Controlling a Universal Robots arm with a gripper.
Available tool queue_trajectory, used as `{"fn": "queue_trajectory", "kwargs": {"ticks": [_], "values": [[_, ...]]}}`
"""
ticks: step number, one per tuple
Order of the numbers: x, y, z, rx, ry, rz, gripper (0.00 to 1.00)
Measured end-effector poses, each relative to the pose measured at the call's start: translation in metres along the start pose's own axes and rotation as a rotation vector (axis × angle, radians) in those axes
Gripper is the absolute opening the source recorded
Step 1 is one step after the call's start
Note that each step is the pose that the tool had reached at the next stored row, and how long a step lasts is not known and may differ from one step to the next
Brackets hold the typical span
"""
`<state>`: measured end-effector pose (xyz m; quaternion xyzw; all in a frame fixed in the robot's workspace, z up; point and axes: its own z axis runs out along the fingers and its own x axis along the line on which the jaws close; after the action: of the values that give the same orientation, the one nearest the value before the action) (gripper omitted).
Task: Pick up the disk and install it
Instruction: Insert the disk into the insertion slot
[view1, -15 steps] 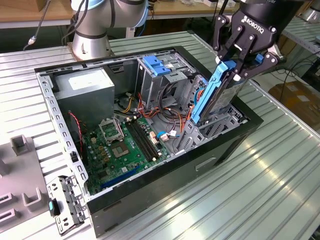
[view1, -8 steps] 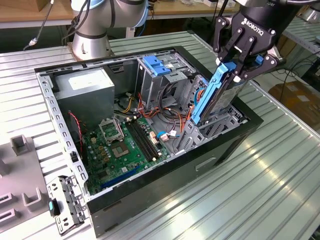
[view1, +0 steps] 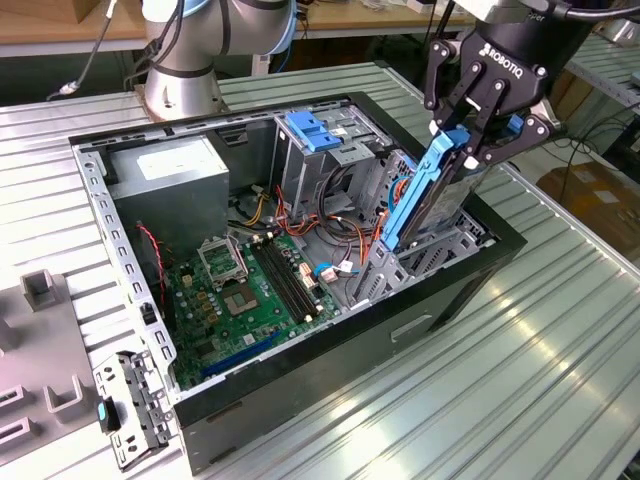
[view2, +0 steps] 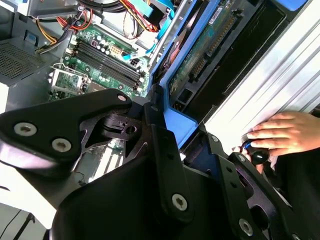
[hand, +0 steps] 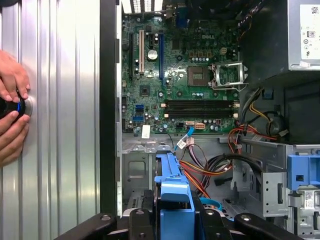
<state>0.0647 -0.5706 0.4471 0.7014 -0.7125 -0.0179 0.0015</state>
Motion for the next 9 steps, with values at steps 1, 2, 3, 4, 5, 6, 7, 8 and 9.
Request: {"fn": "queue_trajectory", "kwargs": {"ticks": [1, 2, 3, 4, 5, 6, 7, 8, 9], "values": [[0.0001, 0.0, 0.0008, 0.0, 0.0, 0.0, 0.37], [0.0001, 0.0, 0.0014, 0.0, 0.0, 0.0, 0.37], [0.0001, -0.0001, 0.0025, 0.0, -0.0001, 0.0, 0.37], [0.0001, -0.0001, 0.0032, 0.0, 0.0, 0.0, 0.37], [0.0002, -0.0001, 0.0042, 0.0, 0.0, 0.0, 0.37], [0.0002, -0.0001, 0.0048, 0.0, 0.0, 0.0, 0.37], [0.0002, -0.0002, 0.0058, 0.0, 0.0, 0.0, 0.37], [0.0003, -0.0002, 0.0064, 0.0, 0.0, 0.0, 0.37], [0.0003, -0.0002, 0.0071, 0.0, 0.0, 0.0, 0.37]]}}
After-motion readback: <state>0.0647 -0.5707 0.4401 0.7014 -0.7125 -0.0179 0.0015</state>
